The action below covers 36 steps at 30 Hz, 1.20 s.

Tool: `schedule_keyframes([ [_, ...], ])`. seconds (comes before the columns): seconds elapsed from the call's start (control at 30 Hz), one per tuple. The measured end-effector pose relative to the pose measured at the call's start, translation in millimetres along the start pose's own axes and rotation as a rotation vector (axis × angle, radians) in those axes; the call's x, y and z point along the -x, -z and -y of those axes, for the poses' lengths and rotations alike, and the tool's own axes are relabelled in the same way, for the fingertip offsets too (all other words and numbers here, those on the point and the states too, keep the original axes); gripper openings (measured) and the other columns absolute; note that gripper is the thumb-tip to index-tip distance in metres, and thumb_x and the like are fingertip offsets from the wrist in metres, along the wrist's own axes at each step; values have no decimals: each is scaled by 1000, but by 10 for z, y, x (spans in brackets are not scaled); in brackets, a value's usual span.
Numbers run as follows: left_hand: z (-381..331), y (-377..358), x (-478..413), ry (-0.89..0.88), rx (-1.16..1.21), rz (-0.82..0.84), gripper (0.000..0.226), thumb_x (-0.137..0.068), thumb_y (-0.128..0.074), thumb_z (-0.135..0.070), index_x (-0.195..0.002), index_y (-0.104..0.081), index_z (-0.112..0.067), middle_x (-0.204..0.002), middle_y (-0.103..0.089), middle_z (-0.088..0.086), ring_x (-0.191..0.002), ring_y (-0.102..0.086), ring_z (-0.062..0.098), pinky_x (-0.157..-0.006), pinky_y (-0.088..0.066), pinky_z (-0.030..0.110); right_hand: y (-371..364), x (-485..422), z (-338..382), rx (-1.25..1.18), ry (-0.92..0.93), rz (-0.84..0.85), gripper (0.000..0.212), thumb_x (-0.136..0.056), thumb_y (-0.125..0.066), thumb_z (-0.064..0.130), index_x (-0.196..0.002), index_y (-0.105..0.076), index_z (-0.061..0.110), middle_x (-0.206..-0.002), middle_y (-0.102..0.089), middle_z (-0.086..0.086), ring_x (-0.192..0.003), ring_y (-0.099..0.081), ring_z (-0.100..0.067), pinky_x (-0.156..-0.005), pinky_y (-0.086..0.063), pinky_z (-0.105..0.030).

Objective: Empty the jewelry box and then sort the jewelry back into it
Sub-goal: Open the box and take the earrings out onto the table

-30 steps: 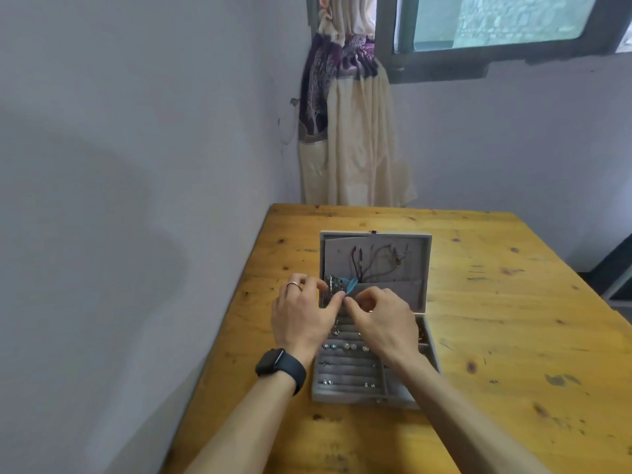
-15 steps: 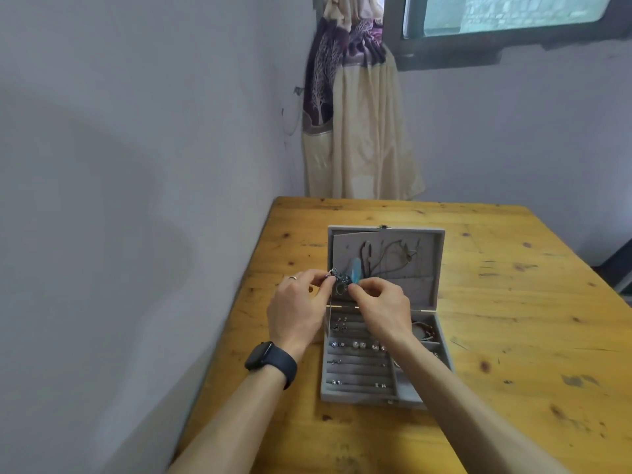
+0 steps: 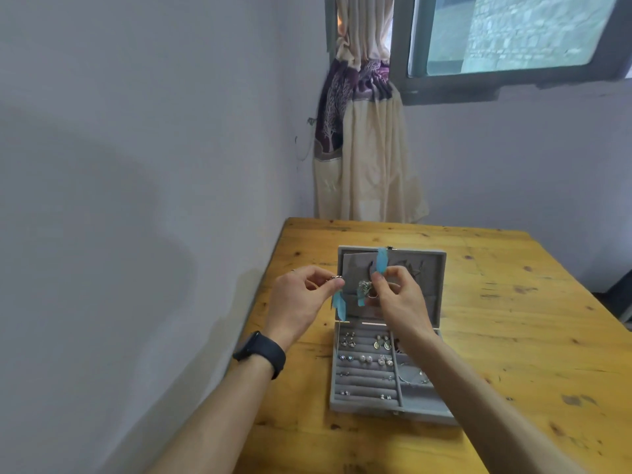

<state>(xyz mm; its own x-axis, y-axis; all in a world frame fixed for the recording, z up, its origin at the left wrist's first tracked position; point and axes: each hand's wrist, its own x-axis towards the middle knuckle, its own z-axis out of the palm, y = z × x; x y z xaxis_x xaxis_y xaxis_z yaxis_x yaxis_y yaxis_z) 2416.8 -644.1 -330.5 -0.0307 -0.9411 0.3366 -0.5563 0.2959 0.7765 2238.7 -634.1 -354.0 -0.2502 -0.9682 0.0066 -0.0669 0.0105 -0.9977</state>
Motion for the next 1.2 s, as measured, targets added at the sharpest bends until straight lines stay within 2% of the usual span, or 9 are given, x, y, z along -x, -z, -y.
schedule_keyframes([
  [0.2,-41,220,250,106,125,56,21,-74,-83,-47,-85,-78,-30,-81,-75,-16,-80,-69,-2,-75,-58,25,221,432,29,-159,-123,111,17,-92,-70,21,-107,-64,15,-94,-77,-5,-80,-72,-14,-72,-54,-29],
  [0.3,-43,306,479,131,128,152,21,-74,-84,-44,-85,-79,-28,-80,-75,-15,-78,-69,-2,-75,-57,24,323,671,-67,-19,-117,160,23,-90,-73,20,-112,-65,19,-93,-77,1,-82,-73,-12,-70,-51,-26],
  [0.4,-6,351,785,159,138,225,26,-71,-83,-47,-86,-80,-26,-81,-76,-13,-79,-69,1,-75,-58,26,387,955,-160,143,-61,157,23,-86,-78,25,-105,-67,19,-83,-77,6,-77,-72,-8,-67,-52,-24],
  [0.5,59,382,1058,217,186,258,31,-68,-83,-47,-87,-79,-23,-83,-76,-10,-80,-69,3,-75,-56,25,436,1246,-199,142,-38,199,13,-83,-80,22,-93,-74,16,-81,-77,5,-77,-73,-8,-66,-53,-19],
  [0.6,138,411,1292,268,166,251,32,-69,-88,-43,-85,-76,-18,-83,-76,-4,-80,-70,9,-71,-57,24,451,1477,-265,110,-66,266,11,-80,-82,18,-91,-78,17,-84,-78,0,-83,-74,-13,-72,-57,-24],
  [0.73,197,474,1573,310,170,326,27,-71,-88,-37,-86,-76,-18,-84,-77,-6,-82,-70,5,-71,-54,19,435,1726,-340,135,-88,302,14,-80,-82,16,-93,-79,20,-84,-77,2,-77,-70,-4,-66,-50,-14],
  [0.93,262,505,1898,412,315,359,20,-76,-85,-25,-90,-78,-13,-86,-77,-3,-77,-67,-1,-66,-51,15,400,1953,-540,238,-17,299,13,-84,-79,15,-93,-79,25,-87,-77,10,-86,-71,-7,-82,-56,-25],
  [1.13,350,509,2064,470,385,312,19,-82,-80,-24,-98,-78,-14,-95,-77,0,-86,-68,4,-76,-55,22,367,2042,-594,248,25,325,11,-86,-77,17,-89,-79,27,-90,-77,10,-82,-72,-14,-79,-57,-33],
  [1.2,370,526,2081,479,422,306,21,-85,-77,-27,-101,-76,-14,-100,-77,1,-96,-69,9,-83,-57,27,342,2050,-572,239,48,333,12,-87,-76,16,-92,-79,27,-90,-77,7,-83,-72,-13,-81,-58,-36],
])
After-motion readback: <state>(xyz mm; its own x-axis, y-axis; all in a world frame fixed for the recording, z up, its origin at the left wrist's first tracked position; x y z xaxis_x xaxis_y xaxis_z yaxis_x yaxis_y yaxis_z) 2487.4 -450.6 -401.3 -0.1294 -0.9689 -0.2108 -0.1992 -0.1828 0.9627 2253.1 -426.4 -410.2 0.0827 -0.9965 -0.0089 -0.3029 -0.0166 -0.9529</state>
